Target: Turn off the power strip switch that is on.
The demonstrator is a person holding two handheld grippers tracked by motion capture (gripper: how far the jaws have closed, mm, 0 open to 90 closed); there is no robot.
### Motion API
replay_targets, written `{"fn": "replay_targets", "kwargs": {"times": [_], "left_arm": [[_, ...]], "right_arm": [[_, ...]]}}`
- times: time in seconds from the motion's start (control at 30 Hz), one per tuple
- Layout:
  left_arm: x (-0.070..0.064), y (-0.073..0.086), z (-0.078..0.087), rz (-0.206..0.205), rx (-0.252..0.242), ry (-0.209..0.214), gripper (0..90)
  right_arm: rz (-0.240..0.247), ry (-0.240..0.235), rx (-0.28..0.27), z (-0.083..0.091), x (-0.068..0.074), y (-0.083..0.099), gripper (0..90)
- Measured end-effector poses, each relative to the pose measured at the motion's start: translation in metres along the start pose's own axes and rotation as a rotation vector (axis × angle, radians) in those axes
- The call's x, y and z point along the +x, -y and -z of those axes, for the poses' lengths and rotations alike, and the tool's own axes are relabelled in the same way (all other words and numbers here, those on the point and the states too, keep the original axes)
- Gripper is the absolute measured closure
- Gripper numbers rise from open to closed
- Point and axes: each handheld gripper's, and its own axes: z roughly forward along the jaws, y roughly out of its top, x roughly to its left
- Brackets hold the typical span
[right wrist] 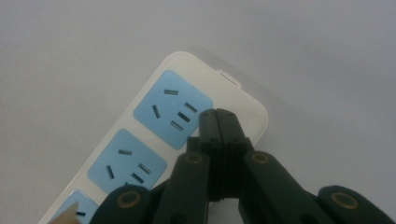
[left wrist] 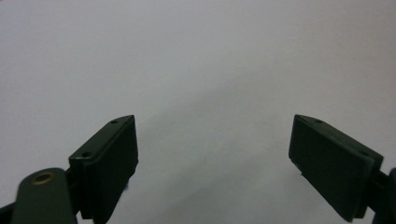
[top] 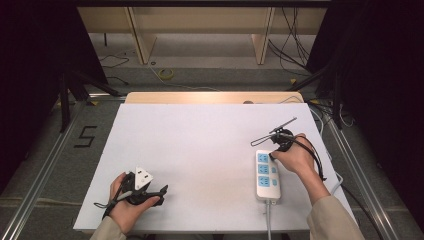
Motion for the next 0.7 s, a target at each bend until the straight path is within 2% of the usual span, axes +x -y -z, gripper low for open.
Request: {"fn": "replay_targets", "kwargs": {"times": [0.7], "left_arm": [[-0.0005, -0.0001, 0.0002, -0.002, -0.002, 0.000, 15.3]], "right_arm": [[-0.021, -0.005, 0.015, -0.0006, -0.0006, -0.0020, 90.0]]}}
